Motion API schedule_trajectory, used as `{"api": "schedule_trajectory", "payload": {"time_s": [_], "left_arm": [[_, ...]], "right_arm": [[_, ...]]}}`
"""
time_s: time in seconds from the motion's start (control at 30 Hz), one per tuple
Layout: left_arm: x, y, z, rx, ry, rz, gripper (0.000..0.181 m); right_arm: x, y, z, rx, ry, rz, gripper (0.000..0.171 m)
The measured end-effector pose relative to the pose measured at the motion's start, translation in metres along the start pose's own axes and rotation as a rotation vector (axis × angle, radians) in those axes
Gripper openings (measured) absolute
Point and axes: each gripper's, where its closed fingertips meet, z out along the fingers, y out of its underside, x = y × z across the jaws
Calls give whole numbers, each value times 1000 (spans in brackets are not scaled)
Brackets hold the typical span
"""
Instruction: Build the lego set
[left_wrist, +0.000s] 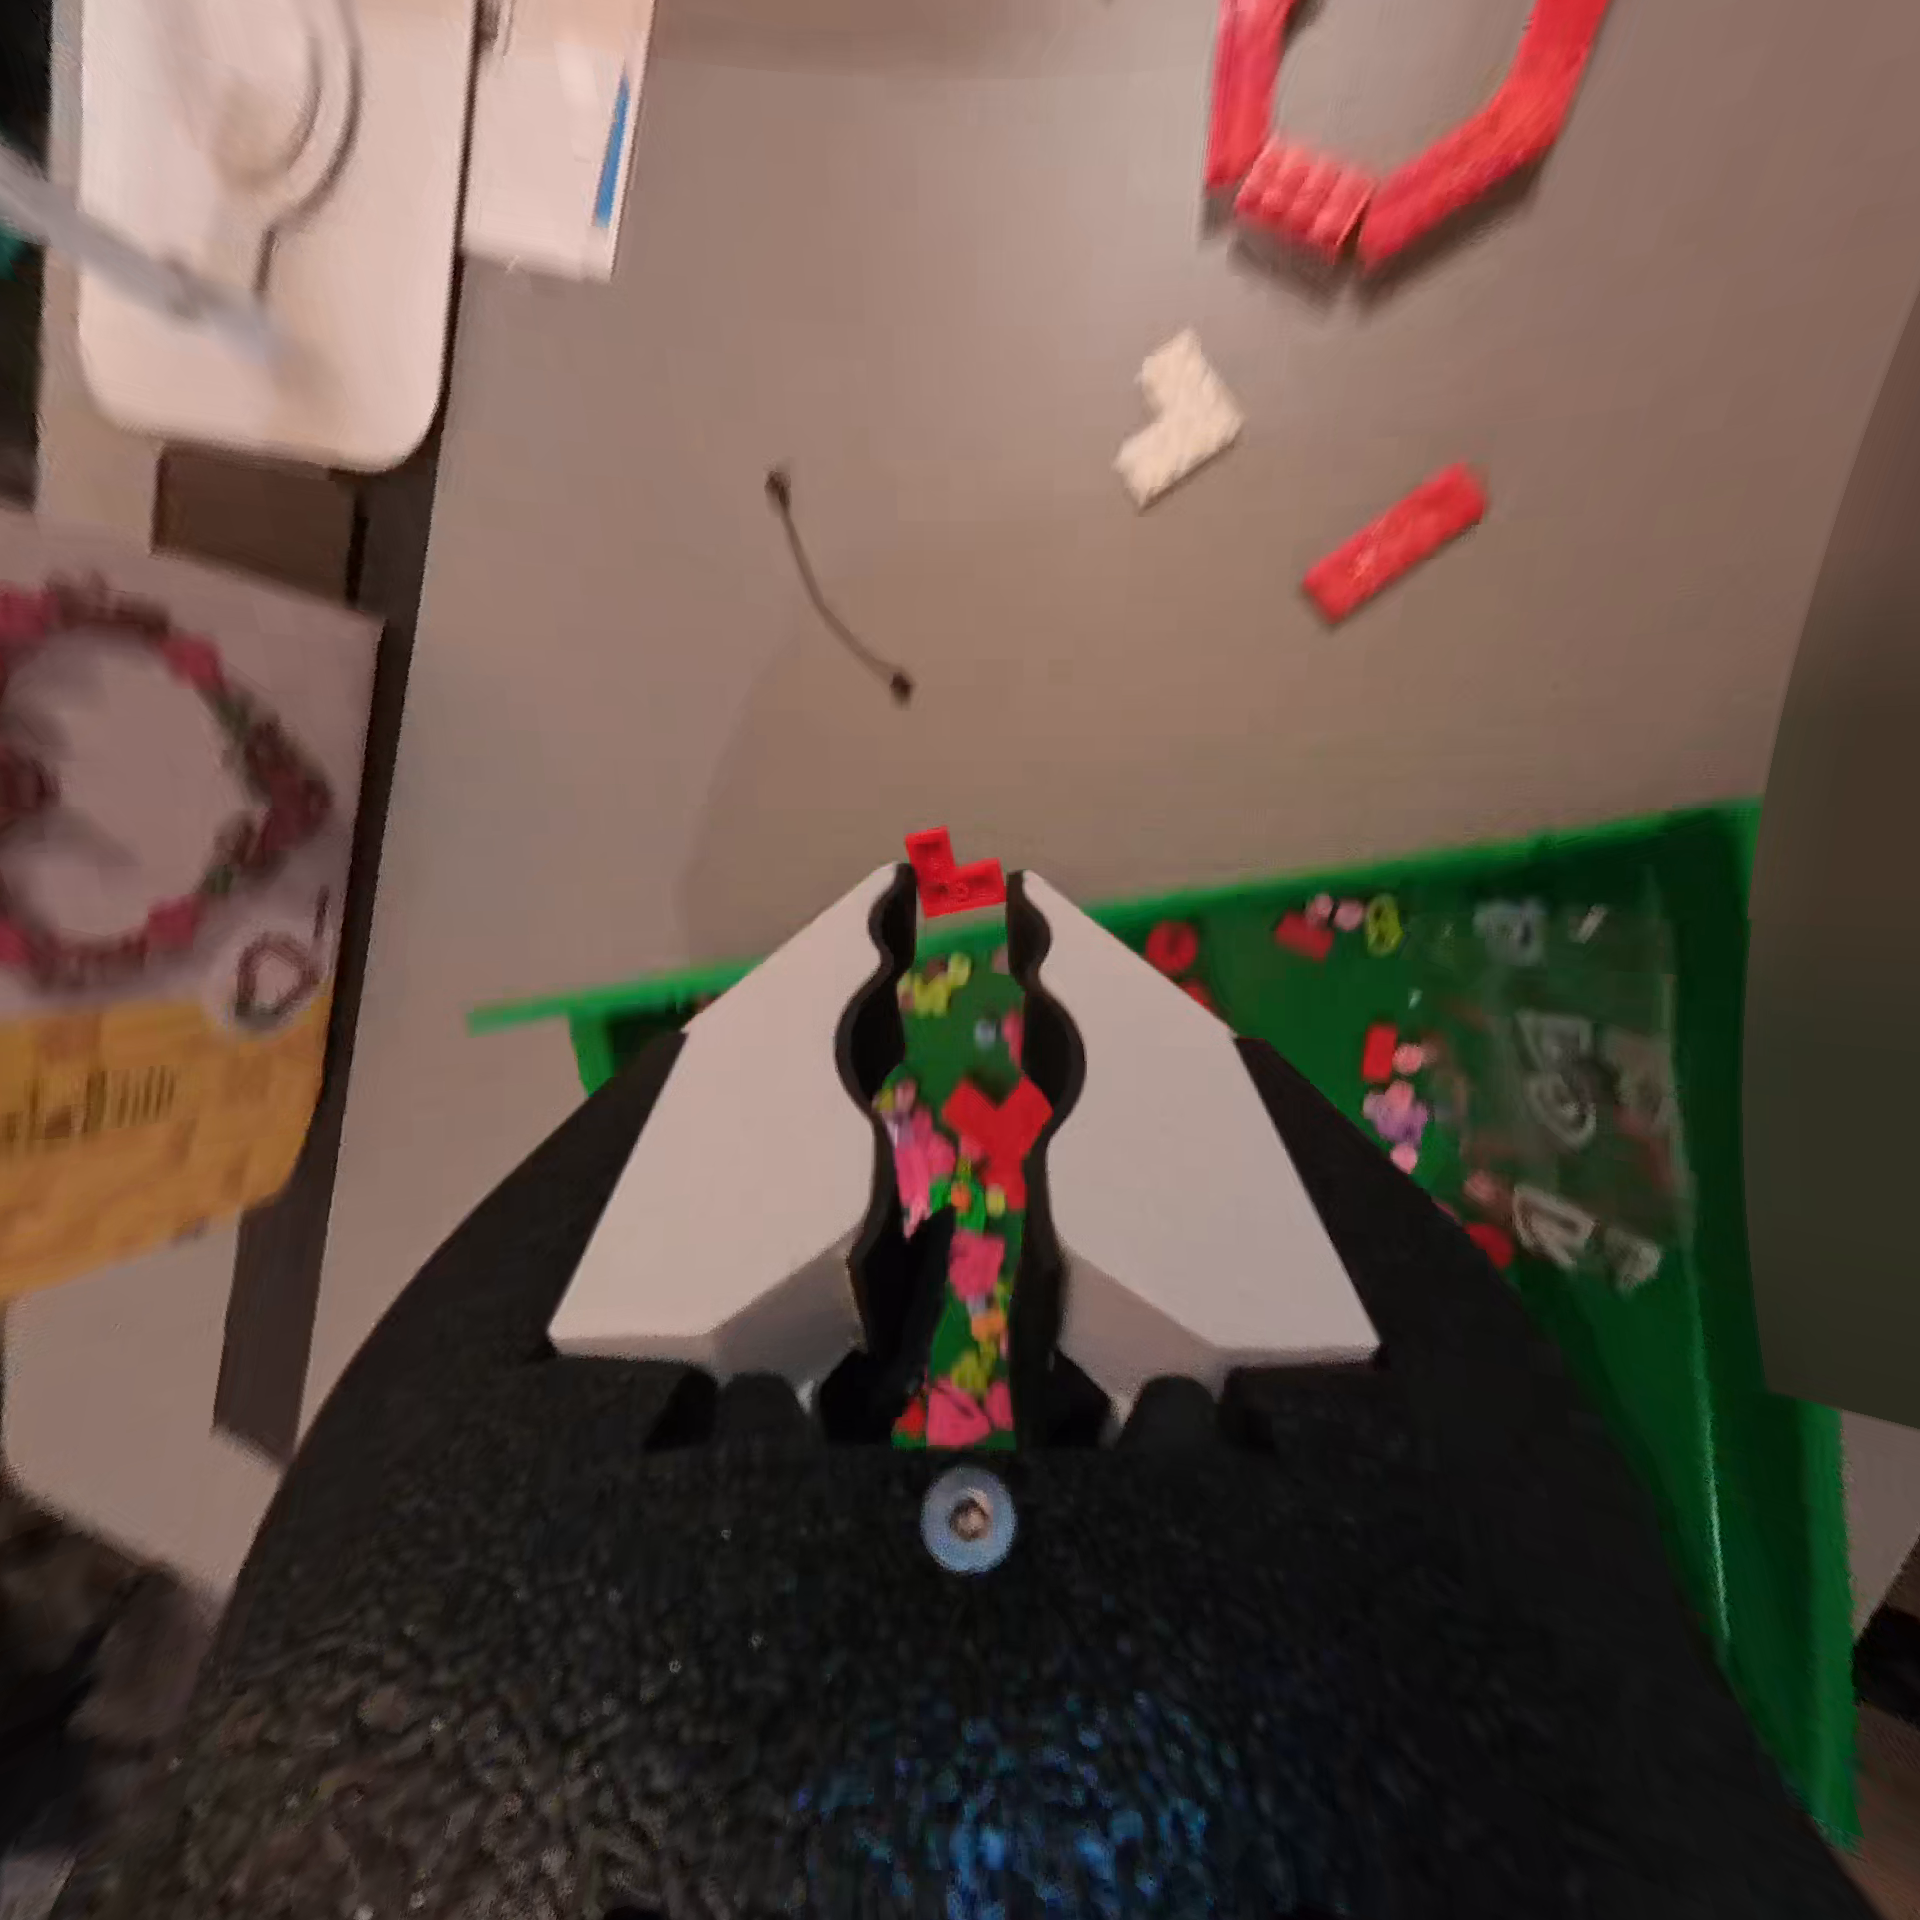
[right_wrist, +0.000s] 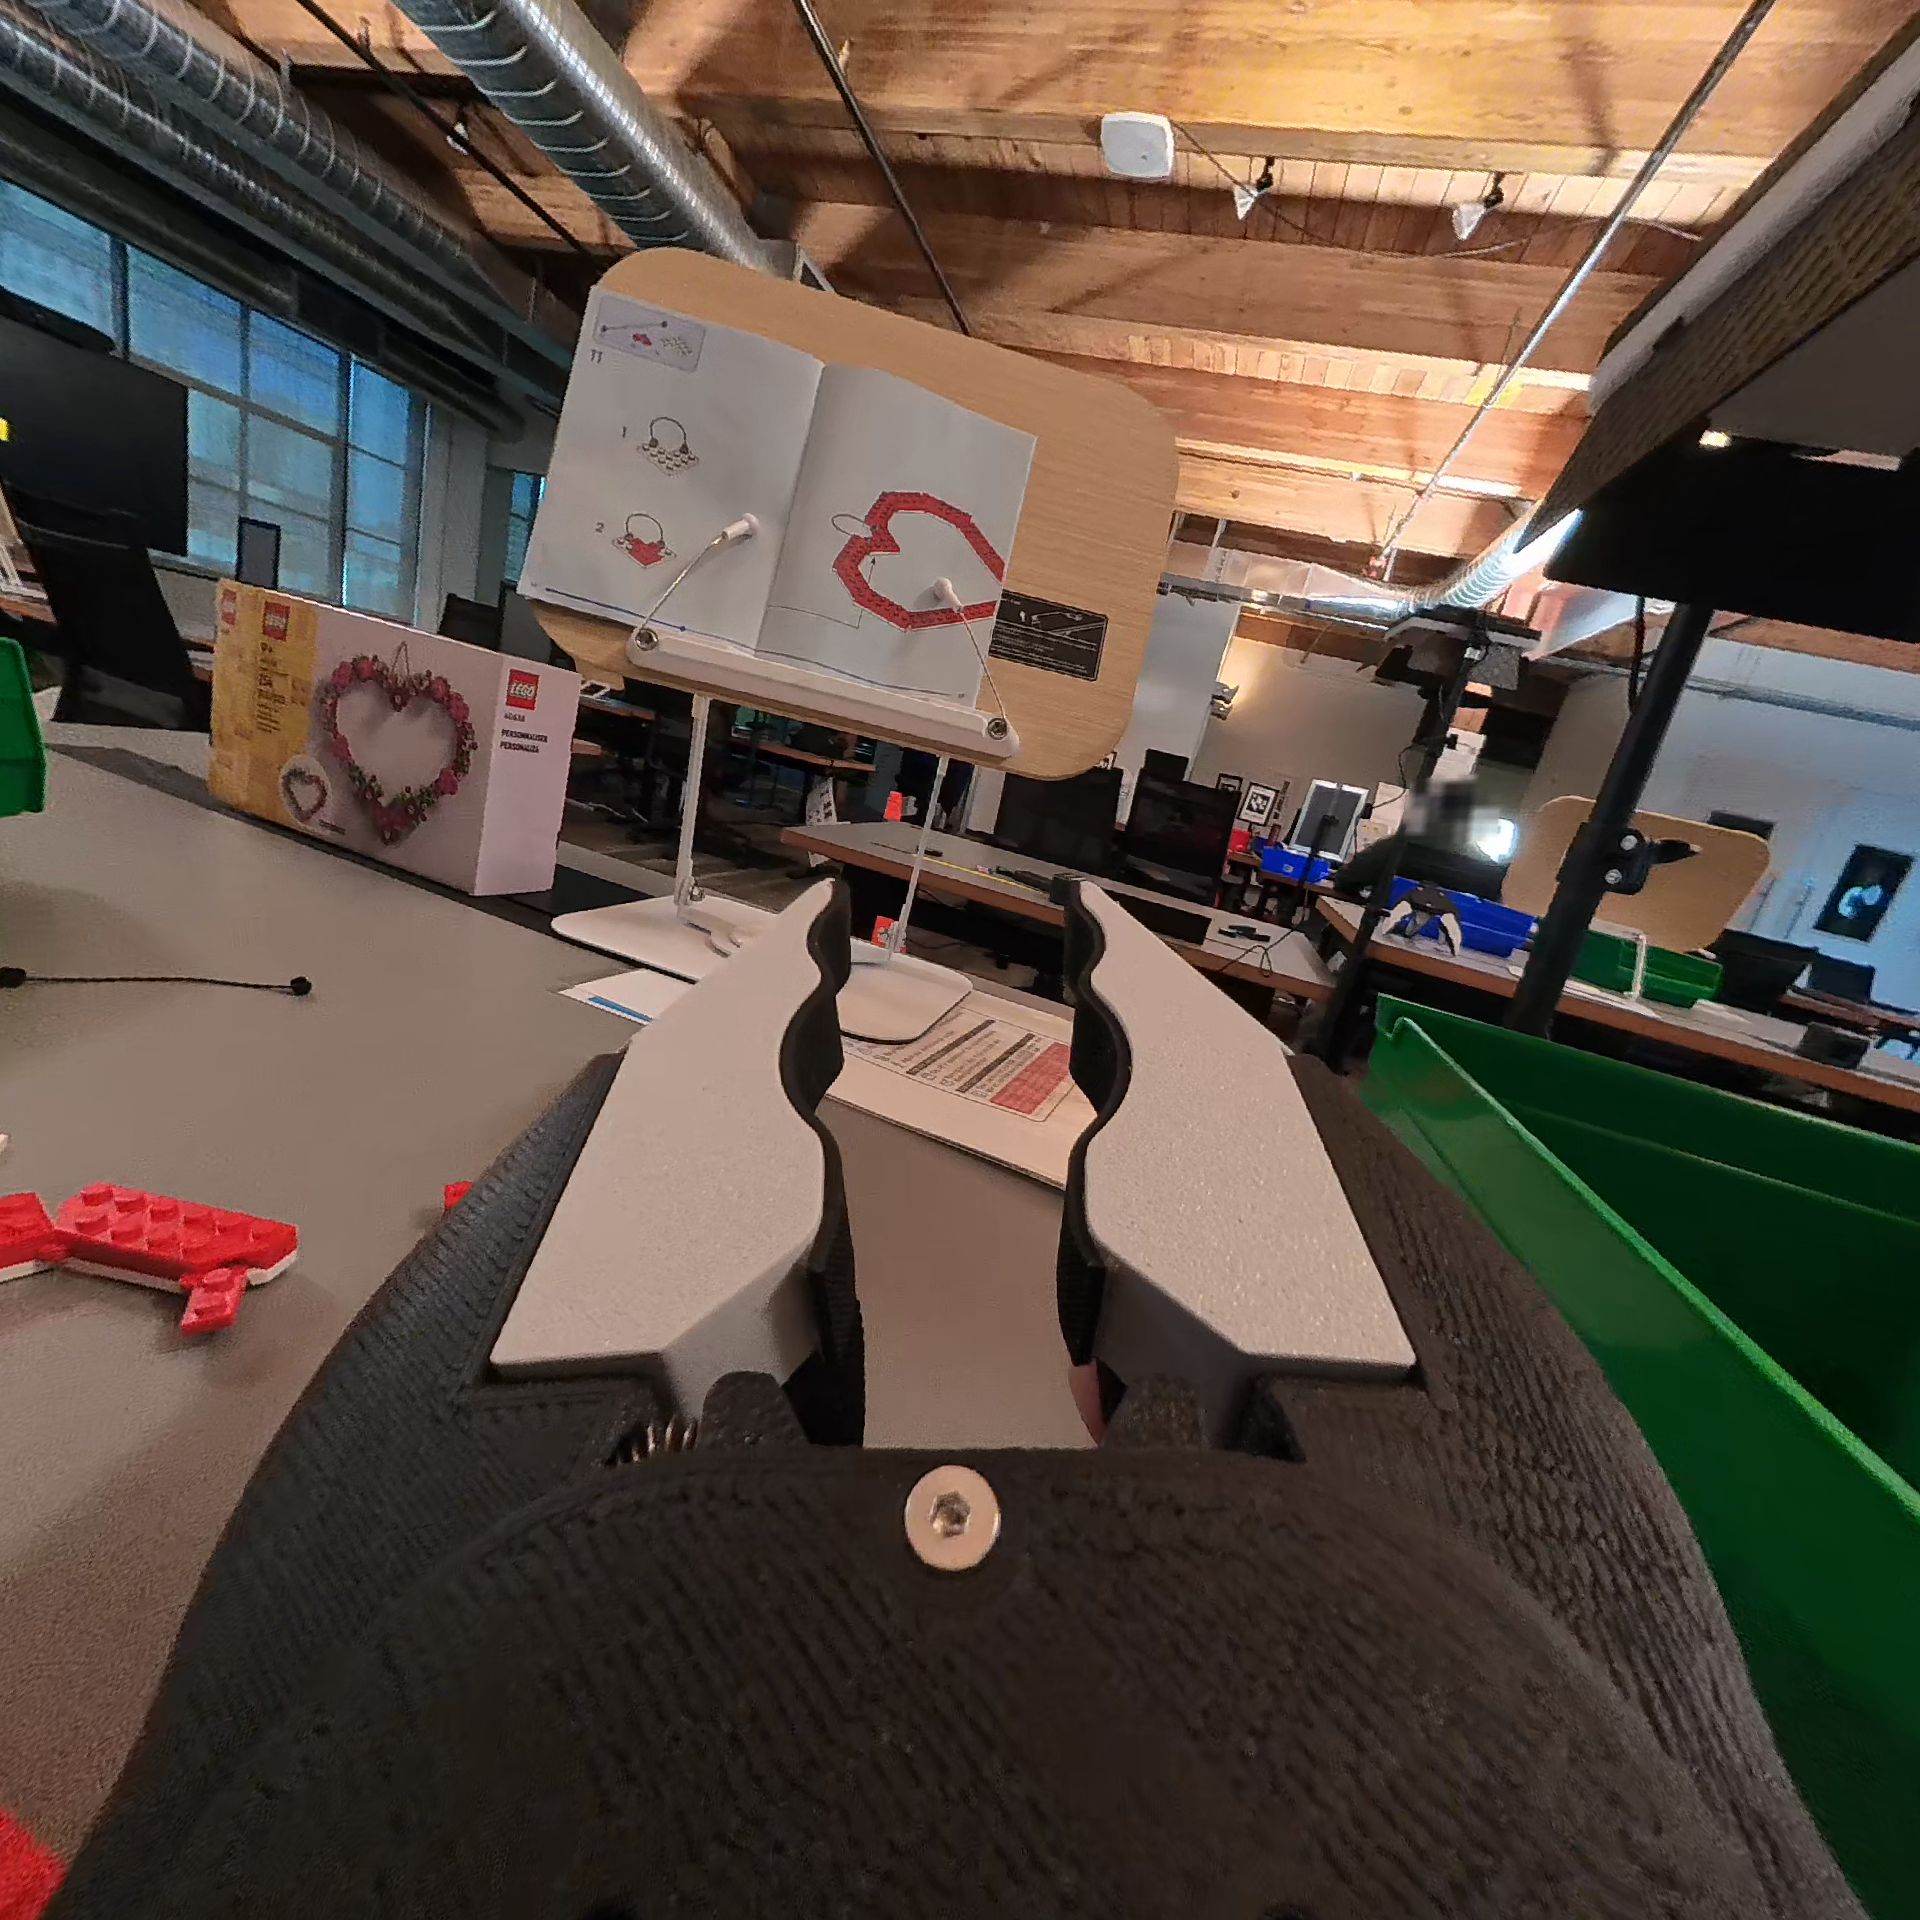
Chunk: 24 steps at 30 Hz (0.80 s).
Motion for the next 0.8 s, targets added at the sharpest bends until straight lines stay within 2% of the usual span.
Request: {"api": "schedule_trajectory", "payload": {"time_s": [0.07, 0.17, 0.3, 0.43, 0.57, 0.63, 0.8], "left_arm": [[3, -29, 17, 24, 81, 41, 16], [16, -49, 54, -52, 188, 120, 16], [32, -51, 97, -182, 277, 203, 16], [35, -45, 124, -255, 310, 227, 16], [37, -37, 139, -300, 329, 219, 16], [35, -32, 142, -320, 310, 211, 29], [32, -42, 126, -234, 280, 148, 38]], "right_arm": [[0, 0, 0, 2, -3, 7, 39], [-1, 0, 0, 2, -10, 8, 39], [-3, -1, 0, 2, -18, 6, 40], [-4, -1, 0, 2, -27, 7, 40], [-6, -1, 0, 2, -33, 2, 40], [-6, -1, 0, 2, -33, 2, 40], [-5, -1, 0, 3, -31, 5, 40]]}}
